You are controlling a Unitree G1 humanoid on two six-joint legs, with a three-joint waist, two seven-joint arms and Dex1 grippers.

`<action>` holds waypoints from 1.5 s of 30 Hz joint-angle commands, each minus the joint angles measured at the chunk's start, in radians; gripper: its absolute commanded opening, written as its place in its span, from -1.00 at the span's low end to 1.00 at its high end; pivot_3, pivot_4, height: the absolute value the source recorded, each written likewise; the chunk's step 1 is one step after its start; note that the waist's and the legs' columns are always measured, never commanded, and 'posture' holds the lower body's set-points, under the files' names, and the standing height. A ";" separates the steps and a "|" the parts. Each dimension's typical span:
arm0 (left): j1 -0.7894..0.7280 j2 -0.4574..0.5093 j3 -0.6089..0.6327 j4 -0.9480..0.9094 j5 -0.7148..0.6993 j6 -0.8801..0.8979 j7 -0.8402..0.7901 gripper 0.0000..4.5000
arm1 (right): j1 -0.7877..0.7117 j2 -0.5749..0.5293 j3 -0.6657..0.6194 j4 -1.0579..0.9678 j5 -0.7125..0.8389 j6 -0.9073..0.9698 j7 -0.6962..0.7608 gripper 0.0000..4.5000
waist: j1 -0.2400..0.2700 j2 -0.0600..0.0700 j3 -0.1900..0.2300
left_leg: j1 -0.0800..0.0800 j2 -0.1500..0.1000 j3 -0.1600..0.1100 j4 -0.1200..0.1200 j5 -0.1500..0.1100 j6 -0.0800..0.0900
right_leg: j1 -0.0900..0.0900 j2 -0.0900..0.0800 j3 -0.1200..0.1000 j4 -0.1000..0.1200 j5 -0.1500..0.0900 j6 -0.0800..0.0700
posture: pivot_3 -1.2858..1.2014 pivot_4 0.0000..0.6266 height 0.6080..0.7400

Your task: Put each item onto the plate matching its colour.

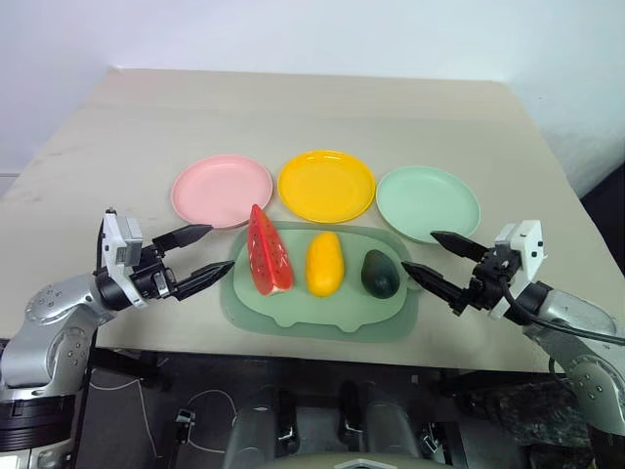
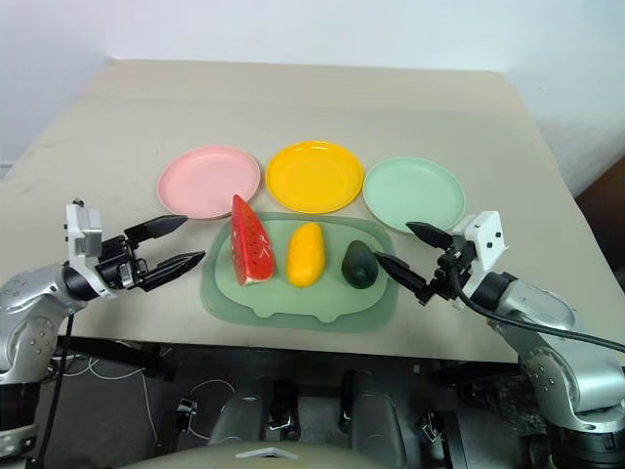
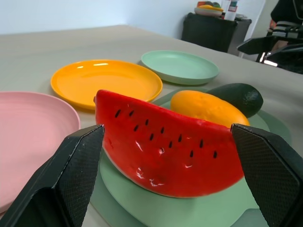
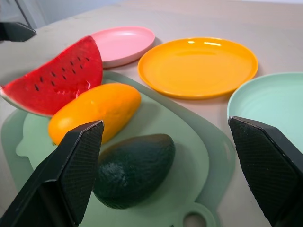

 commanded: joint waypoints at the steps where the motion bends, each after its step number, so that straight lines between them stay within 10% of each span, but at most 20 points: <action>1: -0.028 0.000 0.000 0.003 0.002 -0.014 -0.005 0.99 | -0.009 -0.013 -0.023 -0.051 0.023 0.005 -0.012 1.00 | 0.000 0.000 0.000 | 0.000 0.000 0.000 0.000 0.000 0.000 | 0.000 0.000 0.000 0.000 0.000 0.000 | 0.03 -0.52 0.33; 45: -0.026 -0.038 -0.019 -0.043 0.014 -0.024 0.057 1.00 | -0.264 0.050 0.227 0.041 0.071 0.439 -0.315 0.82 | -0.002 0.000 0.000 | -0.001 0.000 0.001 -0.003 0.000 0.000 | -0.001 0.001 0.000 -0.003 0.002 -0.002 | 0.03 -0.52 0.33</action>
